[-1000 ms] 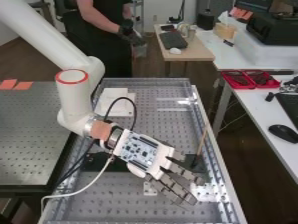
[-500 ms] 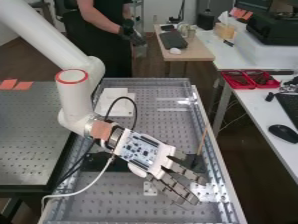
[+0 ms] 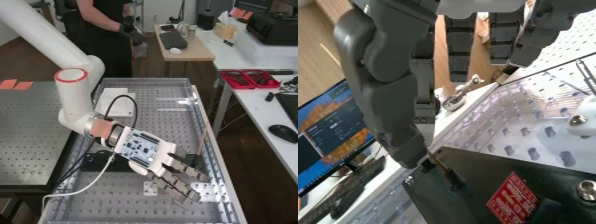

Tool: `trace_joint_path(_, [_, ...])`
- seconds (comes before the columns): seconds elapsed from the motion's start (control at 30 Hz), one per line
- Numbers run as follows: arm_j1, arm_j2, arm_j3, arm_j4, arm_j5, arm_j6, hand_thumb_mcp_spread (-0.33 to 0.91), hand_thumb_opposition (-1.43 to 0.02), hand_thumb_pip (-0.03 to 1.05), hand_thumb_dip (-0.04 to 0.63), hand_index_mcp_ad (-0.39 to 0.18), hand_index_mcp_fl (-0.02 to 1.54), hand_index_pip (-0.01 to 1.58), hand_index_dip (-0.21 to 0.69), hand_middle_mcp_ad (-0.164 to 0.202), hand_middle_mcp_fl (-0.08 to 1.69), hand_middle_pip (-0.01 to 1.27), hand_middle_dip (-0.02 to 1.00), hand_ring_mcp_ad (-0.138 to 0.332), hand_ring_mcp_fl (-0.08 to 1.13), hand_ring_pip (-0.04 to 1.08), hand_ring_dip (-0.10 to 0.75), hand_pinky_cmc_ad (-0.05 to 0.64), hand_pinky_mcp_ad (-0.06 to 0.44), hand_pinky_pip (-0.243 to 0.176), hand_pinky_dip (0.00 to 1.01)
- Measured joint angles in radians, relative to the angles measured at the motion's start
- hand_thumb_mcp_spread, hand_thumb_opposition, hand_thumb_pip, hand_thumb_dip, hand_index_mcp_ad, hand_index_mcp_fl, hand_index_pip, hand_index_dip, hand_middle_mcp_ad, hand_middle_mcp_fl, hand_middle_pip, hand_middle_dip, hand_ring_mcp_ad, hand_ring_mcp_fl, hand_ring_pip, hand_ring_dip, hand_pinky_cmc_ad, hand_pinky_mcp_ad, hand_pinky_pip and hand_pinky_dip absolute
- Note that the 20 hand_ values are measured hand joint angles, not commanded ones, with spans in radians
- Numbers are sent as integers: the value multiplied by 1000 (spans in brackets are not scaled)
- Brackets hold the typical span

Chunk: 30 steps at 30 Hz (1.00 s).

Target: Grab the drill bit and place it in the clear container

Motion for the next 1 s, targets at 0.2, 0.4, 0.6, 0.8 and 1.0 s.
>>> trace_joint_path(0.2, [2, 22, -1, 9, -6, -20, 625, -960, 440, 265, -134, 754, 1236, 103, 66, 246, 143, 173, 209, 33, 117, 7, 258, 176, -42, 195])
trace_joint_path(0.4, [7, 49, -4, 13, -18, -35, 644, -969, 440, 265, -134, 757, 1215, 103, 66, 246, 140, 173, 211, 33, 117, 7, 260, 176, -42, 195])
trace_joint_path(0.6, [19, 85, -13, 19, -30, -55, 642, -969, 438, 267, -134, 770, 1190, 103, 66, 246, 143, 173, 208, 33, 117, 7, 260, 176, -42, 195])
trace_joint_path(0.8, [34, 124, -24, 25, -43, -75, 639, -972, 438, 267, -134, 791, 1187, 106, 66, 250, 143, 173, 211, 31, 117, 7, 260, 180, -42, 195])
trace_joint_path(1.0, [52, 163, -45, 55, -59, -96, 639, -972, 438, 267, -134, 787, 1173, 110, 66, 246, 143, 173, 208, 31, 117, 7, 260, 180, -42, 195])
